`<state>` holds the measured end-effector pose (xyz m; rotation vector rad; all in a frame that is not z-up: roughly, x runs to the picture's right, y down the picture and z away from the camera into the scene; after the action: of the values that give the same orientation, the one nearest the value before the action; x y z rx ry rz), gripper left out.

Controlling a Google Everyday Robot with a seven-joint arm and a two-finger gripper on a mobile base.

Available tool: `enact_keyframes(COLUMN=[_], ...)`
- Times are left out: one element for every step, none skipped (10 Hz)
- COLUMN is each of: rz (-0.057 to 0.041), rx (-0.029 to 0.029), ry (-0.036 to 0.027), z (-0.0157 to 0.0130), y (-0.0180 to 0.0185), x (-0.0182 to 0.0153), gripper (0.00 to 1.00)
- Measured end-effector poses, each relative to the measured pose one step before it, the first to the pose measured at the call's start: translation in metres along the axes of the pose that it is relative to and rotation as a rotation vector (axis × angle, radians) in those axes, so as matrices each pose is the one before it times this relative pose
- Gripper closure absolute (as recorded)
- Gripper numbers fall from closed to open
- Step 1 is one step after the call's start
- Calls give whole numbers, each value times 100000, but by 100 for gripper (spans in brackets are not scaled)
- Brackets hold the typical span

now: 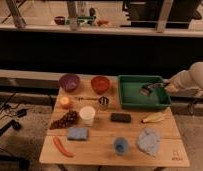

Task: Wipe tray with brush

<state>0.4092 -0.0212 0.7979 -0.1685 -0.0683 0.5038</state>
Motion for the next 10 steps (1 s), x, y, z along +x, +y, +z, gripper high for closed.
enact_keyframes(rz=[-1577, -1800, -1090, -550, -1076, -735, -862, -264, 132, -146], rx=[-804, -767, -316, -160, -166, -186, -153, -171, 73, -35], ry=[297, 158, 130, 171, -114, -188, -190, 92, 22, -303], z=[81, 308, 201, 328, 694, 513, 670, 443, 354, 321], y=[423, 206, -9, -150, -479, -279, -432, -209, -273, -72], x=[-233, -452, -259, -80, -655, -576, -681, -162, -18, -220], gripper=[100, 100, 100, 100, 100, 100, 100, 100, 100, 100])
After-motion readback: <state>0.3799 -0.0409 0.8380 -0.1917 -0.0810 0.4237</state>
